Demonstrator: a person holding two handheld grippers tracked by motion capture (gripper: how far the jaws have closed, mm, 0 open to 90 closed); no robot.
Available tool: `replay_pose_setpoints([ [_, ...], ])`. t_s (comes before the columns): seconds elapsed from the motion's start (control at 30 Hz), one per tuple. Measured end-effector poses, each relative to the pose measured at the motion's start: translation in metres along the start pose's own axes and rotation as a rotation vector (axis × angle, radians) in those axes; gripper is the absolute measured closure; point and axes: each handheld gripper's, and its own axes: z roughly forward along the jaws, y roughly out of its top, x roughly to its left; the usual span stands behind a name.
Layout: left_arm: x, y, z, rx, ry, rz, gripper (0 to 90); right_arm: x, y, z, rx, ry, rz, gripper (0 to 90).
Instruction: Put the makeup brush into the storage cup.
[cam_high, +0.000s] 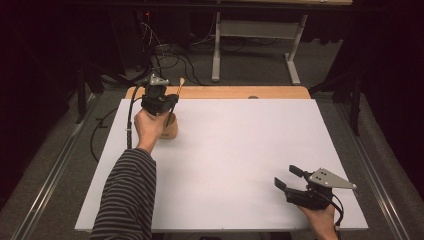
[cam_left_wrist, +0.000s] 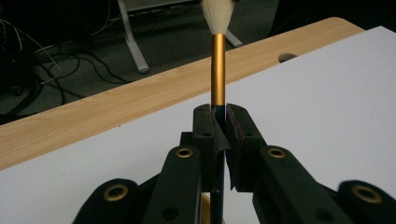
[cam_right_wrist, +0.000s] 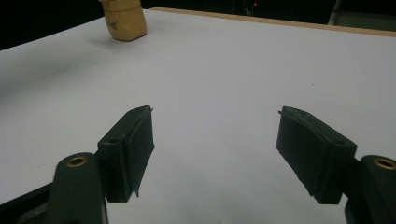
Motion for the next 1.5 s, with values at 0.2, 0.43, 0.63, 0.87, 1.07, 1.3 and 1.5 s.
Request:
replay_pose_setpoints([
  [0.2,0.005,-0.002,0.006,-0.024,0.002,-0.021,83.6,0.001,0.0,0.0,0.0,0.0,-0.003,29.3],
  [0.43,0.008,-0.004,0.007,-0.032,0.012,-0.02,83.6,0.003,-0.001,-0.001,0.002,0.0,-0.012,29.3],
  [0.63,0.009,-0.004,0.007,-0.045,0.011,-0.016,83.5,0.003,-0.001,-0.001,0.001,0.002,-0.015,29.3],
  [0.87,0.009,-0.007,0.009,-0.03,0.004,-0.005,83.5,0.004,-0.001,-0.001,0.002,0.002,-0.02,29.2],
  [1.07,0.009,-0.009,0.01,-0.009,-0.002,-0.009,83.5,0.004,-0.001,-0.001,0.004,0.002,-0.02,29.2],
  [1.3,0.01,-0.011,0.006,0.005,-0.005,0.001,83.5,0.004,-0.001,-0.001,0.007,0.002,-0.015,29.2],
  [1.5,0.01,-0.014,0.006,0.03,0.0,0.016,83.5,0.004,-0.001,0.0,0.008,0.003,-0.02,29.1],
])
